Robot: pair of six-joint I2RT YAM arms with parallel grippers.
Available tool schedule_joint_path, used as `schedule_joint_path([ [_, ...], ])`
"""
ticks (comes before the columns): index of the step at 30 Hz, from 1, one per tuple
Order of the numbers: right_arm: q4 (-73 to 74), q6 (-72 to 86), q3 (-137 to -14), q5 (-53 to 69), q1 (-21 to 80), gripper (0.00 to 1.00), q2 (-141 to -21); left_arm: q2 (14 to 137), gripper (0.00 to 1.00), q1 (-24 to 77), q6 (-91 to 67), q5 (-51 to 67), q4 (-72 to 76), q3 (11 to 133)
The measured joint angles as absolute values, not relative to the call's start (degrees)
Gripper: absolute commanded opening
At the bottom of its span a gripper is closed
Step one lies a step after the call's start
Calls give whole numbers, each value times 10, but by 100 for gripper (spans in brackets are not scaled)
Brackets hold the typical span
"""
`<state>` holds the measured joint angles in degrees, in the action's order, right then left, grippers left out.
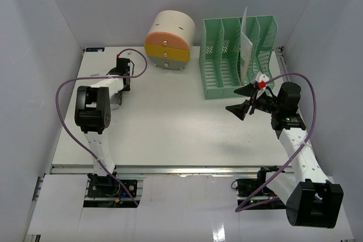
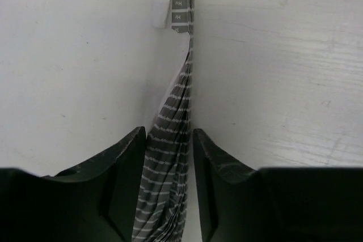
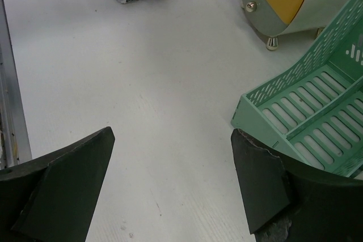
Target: Organize the desk
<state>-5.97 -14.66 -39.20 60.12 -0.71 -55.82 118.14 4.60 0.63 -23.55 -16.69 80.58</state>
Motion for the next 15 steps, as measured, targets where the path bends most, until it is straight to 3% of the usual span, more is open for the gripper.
schedule_joint_path([
  [4,-59,-150,-392,602,-7,90,-561,1183,0,43,10,-225,-168,807],
  [15,-70,-121,-386,625,-6,90,-567,1105,0,29,-48,-123,-160,718],
])
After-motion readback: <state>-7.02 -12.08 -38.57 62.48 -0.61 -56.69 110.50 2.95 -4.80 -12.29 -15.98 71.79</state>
